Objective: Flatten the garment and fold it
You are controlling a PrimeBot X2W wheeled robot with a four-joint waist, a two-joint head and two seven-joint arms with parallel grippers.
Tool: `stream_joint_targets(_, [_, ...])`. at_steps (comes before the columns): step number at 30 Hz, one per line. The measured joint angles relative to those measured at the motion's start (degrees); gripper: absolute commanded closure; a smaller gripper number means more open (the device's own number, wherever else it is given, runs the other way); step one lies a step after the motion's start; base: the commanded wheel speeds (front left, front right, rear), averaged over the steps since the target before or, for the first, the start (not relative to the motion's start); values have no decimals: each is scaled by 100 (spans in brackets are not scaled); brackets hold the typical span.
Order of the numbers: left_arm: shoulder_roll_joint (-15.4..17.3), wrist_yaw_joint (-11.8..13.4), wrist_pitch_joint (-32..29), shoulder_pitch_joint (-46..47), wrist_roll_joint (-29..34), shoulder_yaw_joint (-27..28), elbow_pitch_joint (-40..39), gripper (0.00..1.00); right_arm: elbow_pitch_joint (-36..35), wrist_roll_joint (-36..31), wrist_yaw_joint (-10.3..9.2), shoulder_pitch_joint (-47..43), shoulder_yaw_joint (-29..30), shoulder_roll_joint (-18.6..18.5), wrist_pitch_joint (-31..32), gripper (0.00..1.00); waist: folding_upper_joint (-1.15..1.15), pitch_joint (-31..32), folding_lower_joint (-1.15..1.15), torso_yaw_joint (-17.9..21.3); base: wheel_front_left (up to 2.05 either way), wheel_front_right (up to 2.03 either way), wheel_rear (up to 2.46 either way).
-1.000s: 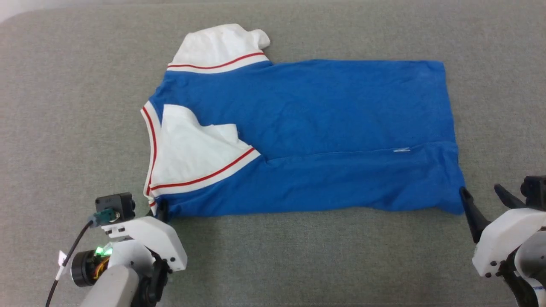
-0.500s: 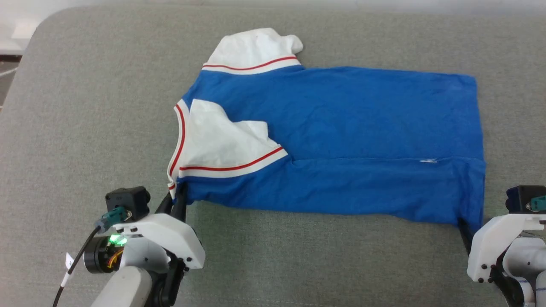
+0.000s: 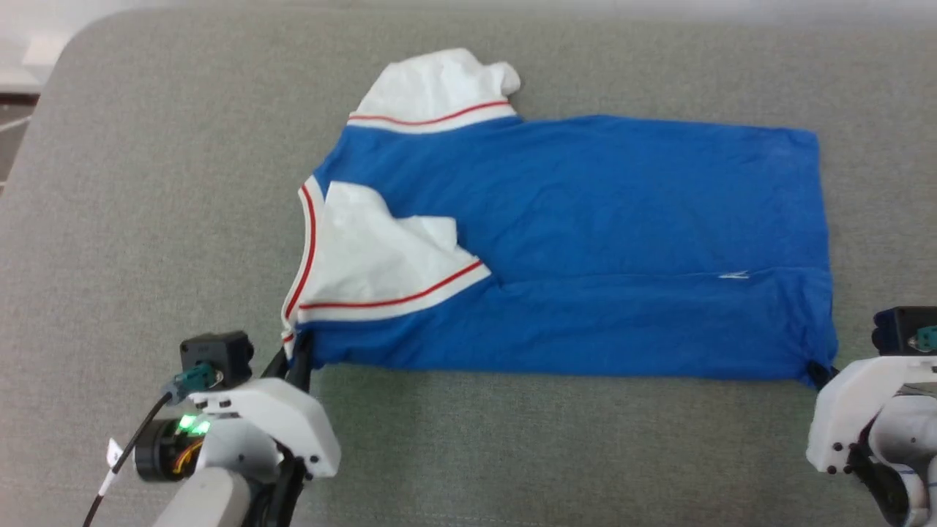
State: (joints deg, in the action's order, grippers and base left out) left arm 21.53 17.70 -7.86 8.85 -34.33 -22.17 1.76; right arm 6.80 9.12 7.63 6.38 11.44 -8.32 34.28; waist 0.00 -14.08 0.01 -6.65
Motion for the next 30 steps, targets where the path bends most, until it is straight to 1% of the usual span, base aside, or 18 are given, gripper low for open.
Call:
stream_joint_targets(6, [177, 0, -252, -352, -108, -15, 108, 100, -528, 356, -1, -315, 116, -236, 372, 100, 0, 317, 0, 102, 0, 0, 0])
stream_joint_targets(10, [212, 0, -433, -675, -230, -79, 135, 100, -788, 519, 0, -638, 237, -275, 646, 100, 0, 493, -1, 185, 0, 0, 0])
stream_joint_targets(13, [203, -15, -523, -803, -261, -178, 256, 100, -801, 569, 0, -846, 321, -276, 769, 100, 0, 544, -1, 255, 0, 0, 0])
stream_joint_targets(16, [145, -99, -508, -834, -372, -190, 453, 100, -747, 656, -1, -976, 350, -197, 913, 100, 0, 535, -1, 283, 0, 0, 0])
stream_joint_targets(21, [66, -255, -369, -822, -422, -216, 834, 100, -494, 657, 0, -1014, 369, -155, 856, 100, 0, 513, -1, 286, 0, 0, 0])
stream_joint_targets(22, [52, -271, -334, -809, -424, -221, 890, 98, -438, 645, 0, -1012, 374, -147, 797, 49, 0, 522, -1, 286, 0, 0, 0])
stream_joint_targets(23, [44, -300, -291, -788, -414, -231, 948, 34, -379, 632, 0, -1007, 376, -149, 727, 0, 0, 534, -1, 287, 0, 0, 0])
stream_joint_targets(24, [34, -300, -230, -771, -400, -238, 1004, 0, -330, 605, -1, -999, 371, -160, 634, 0, 0, 550, -1, 286, 0, 0, 0])
stream_joint_targets(29, [3, -313, 299, -754, -403, -80, 1047, 0, -371, 527, -3, -865, 407, -235, 12, 0, 0, 682, -1, 287, 0, 0, 0])
stream_joint_targets(30, [-25, -375, 509, -742, -419, -9, 972, 0, -441, 490, -3, -829, 407, -246, -154, 0, 0, 712, -1, 290, 0, 0, 0])
